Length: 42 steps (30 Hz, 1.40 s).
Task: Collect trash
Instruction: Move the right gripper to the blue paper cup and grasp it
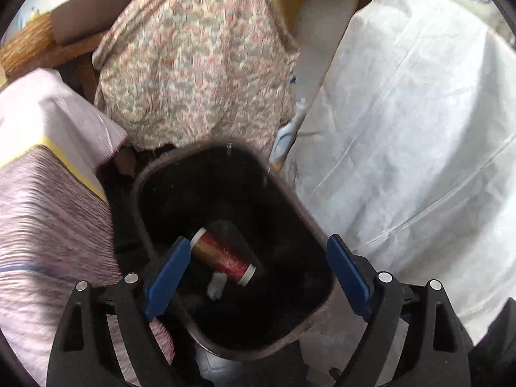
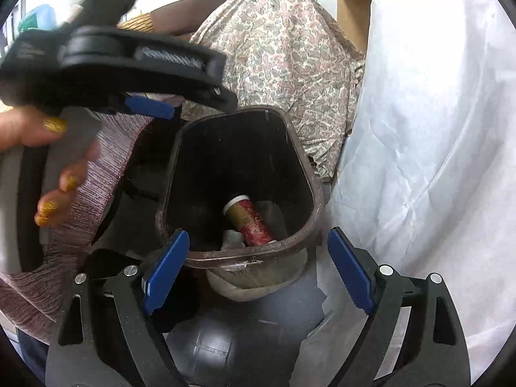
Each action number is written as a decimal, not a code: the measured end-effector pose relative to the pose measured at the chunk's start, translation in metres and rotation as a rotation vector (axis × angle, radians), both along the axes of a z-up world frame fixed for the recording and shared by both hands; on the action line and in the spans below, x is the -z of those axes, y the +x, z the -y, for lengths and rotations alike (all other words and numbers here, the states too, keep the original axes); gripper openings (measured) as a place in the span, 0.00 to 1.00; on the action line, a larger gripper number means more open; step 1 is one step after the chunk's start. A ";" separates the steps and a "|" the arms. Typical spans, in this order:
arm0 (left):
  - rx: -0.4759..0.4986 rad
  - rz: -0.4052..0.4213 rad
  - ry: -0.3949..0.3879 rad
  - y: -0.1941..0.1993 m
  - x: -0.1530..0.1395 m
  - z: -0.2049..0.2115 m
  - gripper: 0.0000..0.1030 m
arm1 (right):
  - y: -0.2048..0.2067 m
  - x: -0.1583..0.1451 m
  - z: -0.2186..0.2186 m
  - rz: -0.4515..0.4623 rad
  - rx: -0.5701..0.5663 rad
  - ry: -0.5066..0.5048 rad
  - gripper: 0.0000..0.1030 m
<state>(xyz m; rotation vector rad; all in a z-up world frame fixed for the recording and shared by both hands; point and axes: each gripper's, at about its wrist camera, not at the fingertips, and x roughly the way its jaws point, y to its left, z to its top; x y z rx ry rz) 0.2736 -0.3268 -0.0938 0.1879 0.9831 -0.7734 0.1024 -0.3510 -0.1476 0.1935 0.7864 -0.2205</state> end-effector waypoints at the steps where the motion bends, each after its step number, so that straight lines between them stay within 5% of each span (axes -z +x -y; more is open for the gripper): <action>1: 0.000 0.016 -0.019 -0.004 -0.009 -0.004 0.84 | -0.003 -0.002 -0.001 0.009 0.001 0.000 0.84; 7: -0.007 0.172 -0.162 -0.039 -0.069 -0.046 0.94 | -0.012 -0.027 -0.008 0.113 0.014 -0.036 0.85; 9: -0.021 0.213 -0.195 -0.049 -0.084 -0.067 0.94 | -0.014 -0.040 -0.013 0.157 0.005 -0.052 0.94; 20: -0.204 0.374 -0.225 -0.076 -0.128 -0.198 0.95 | 0.005 -0.097 -0.072 0.313 -0.163 -0.112 0.94; 27: -0.405 0.437 -0.172 -0.088 -0.126 -0.289 0.95 | 0.029 -0.123 -0.122 0.359 -0.335 -0.059 0.94; 36: -0.607 0.384 -0.091 -0.084 -0.098 -0.387 0.94 | 0.096 -0.146 -0.199 0.338 -0.560 0.048 0.94; 42: -0.624 0.376 -0.053 -0.087 -0.093 -0.410 0.94 | 0.166 -0.144 -0.252 0.197 -0.641 0.057 0.94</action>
